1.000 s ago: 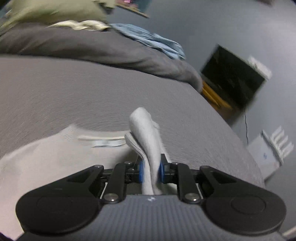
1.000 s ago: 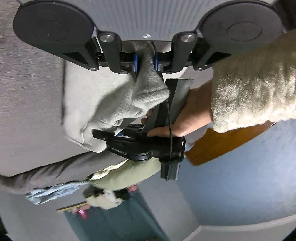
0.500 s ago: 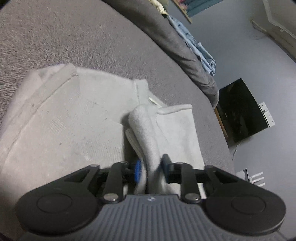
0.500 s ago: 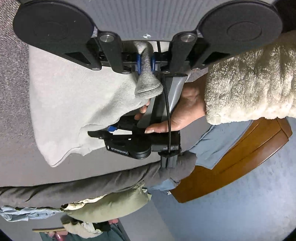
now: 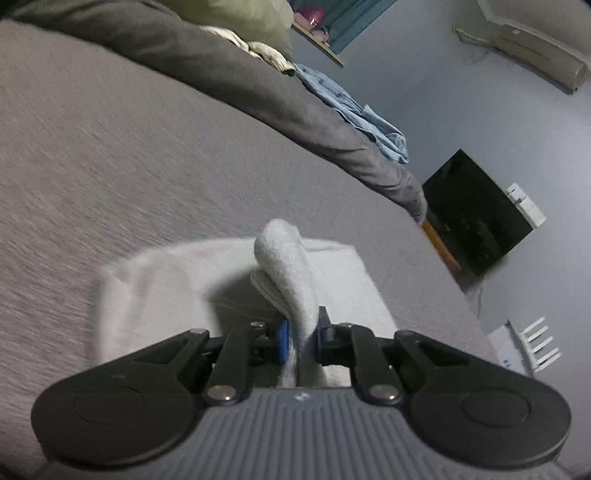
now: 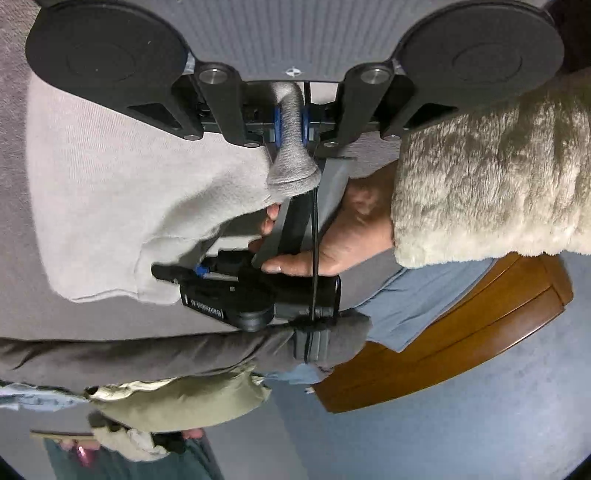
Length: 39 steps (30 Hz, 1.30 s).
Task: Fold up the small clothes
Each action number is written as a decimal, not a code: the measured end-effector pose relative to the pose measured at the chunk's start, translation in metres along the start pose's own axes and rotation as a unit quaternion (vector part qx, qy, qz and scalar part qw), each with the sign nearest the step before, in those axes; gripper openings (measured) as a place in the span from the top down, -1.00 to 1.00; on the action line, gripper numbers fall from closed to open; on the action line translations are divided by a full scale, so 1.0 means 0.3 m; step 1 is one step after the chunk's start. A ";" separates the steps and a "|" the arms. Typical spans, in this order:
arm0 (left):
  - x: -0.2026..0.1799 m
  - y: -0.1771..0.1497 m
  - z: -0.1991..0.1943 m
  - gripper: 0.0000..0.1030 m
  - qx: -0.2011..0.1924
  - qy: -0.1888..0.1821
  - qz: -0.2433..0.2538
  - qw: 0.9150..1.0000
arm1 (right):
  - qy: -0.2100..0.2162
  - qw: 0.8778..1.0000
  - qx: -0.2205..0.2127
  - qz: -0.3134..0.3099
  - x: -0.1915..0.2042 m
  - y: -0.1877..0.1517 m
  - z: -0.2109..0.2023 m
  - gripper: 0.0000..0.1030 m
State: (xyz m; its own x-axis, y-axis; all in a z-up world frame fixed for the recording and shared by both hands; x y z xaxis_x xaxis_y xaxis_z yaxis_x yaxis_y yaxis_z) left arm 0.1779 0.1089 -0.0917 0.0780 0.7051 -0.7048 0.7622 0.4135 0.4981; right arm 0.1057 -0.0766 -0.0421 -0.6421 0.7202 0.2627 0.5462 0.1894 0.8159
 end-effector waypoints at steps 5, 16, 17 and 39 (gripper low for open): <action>0.100 0.015 -0.100 0.84 -0.018 0.016 -0.023 0.999 | 0.027 0.999 -0.004 -0.017 0.078 0.040 0.028 0.79; 0.257 -0.005 -0.186 0.84 -0.016 0.023 -0.054 0.998 | 0.037 0.999 0.027 0.007 0.141 0.035 0.069 0.79; 0.265 -0.010 -0.189 0.84 -0.016 0.023 -0.054 0.998 | 0.035 0.999 0.031 0.006 0.142 0.031 0.076 0.79; 0.161 -0.055 -0.584 0.70 -0.019 0.034 -0.084 0.996 | 0.017 0.994 0.085 -0.063 0.230 -0.025 0.236 0.59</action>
State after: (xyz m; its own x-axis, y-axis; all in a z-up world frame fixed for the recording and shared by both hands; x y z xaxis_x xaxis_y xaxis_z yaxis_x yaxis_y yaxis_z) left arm 0.0566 0.2371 -0.0455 -0.0932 0.6613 -0.7443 0.7363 0.5490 0.3956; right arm 0.0955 0.0189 -0.0666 -0.7277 0.6611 0.1829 0.5409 0.3892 0.7456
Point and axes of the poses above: each gripper's, at about its wrist camera, not at the fingertips, and z roughly the way its jaws point, x to its left, y to its top, the point moved 3 cm from there along z, roughly the way its jaws point, and after that the axes turned 10 degrees about -z, right-handed, at the moved point
